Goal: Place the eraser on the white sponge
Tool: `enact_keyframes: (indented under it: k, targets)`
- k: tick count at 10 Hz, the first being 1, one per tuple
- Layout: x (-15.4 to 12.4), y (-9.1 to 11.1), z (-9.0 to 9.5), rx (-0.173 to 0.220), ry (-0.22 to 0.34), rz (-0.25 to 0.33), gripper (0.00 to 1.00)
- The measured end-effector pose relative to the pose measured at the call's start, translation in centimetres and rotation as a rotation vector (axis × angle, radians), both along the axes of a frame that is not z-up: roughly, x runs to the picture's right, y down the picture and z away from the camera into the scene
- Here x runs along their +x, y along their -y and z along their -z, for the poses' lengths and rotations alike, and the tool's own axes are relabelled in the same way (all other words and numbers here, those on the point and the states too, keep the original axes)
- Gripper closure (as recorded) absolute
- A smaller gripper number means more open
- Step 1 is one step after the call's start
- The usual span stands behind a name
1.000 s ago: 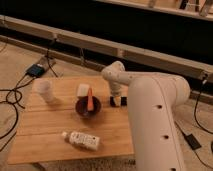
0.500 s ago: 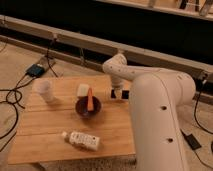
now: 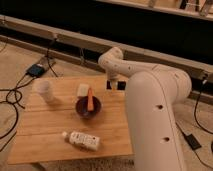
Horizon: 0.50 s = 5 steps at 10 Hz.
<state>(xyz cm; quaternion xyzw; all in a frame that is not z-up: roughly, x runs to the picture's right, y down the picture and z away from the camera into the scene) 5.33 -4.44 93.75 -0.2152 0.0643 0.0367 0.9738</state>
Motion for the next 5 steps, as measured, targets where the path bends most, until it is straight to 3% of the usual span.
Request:
enact_keyframes:
  k: [5]
  targets:
    - [-5.3,3.6,-0.6,0.062,0.087,0.055,1.0]
